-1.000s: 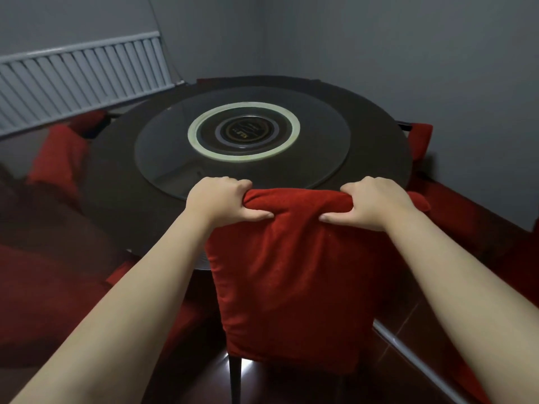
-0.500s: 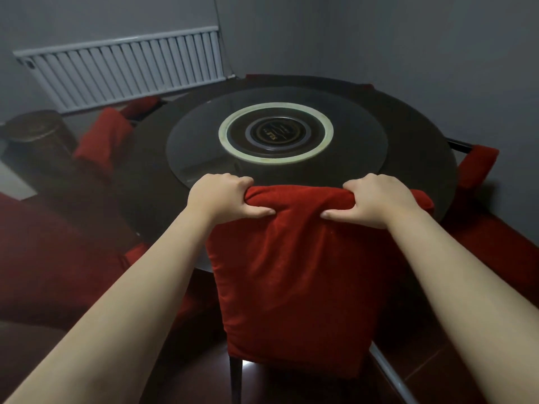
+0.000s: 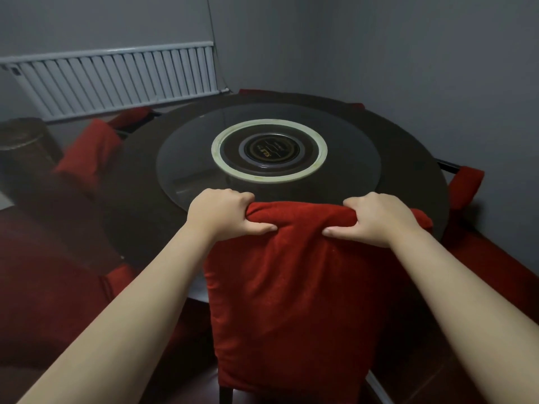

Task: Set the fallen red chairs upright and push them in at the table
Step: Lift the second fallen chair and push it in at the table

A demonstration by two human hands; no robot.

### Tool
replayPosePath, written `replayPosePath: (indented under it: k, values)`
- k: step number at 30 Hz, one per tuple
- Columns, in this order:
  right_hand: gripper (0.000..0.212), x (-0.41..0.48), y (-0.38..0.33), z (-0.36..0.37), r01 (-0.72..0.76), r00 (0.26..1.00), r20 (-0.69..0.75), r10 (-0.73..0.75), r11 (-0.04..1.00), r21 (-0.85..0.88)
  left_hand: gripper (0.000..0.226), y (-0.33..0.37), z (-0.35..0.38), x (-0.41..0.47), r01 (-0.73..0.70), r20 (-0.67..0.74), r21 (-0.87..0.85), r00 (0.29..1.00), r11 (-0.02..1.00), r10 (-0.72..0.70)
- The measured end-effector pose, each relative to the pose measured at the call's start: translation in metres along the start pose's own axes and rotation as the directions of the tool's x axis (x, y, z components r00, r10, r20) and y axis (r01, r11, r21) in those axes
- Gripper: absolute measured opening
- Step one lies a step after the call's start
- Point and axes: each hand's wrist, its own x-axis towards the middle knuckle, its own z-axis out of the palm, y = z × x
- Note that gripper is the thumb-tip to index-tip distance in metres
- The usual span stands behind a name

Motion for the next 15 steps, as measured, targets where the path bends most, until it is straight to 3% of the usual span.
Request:
replayPosePath:
  k: [15]
  values:
    - [0.082, -0.0022, -0.0044, -0.0022, -0.015, 1.000, -0.005, 0.015, 1.000, 0.006, 0.081, -0.0046, -0.0044, 0.0024, -0.023, 0.060, -0.013, 0.998, 1.000, 0.024]
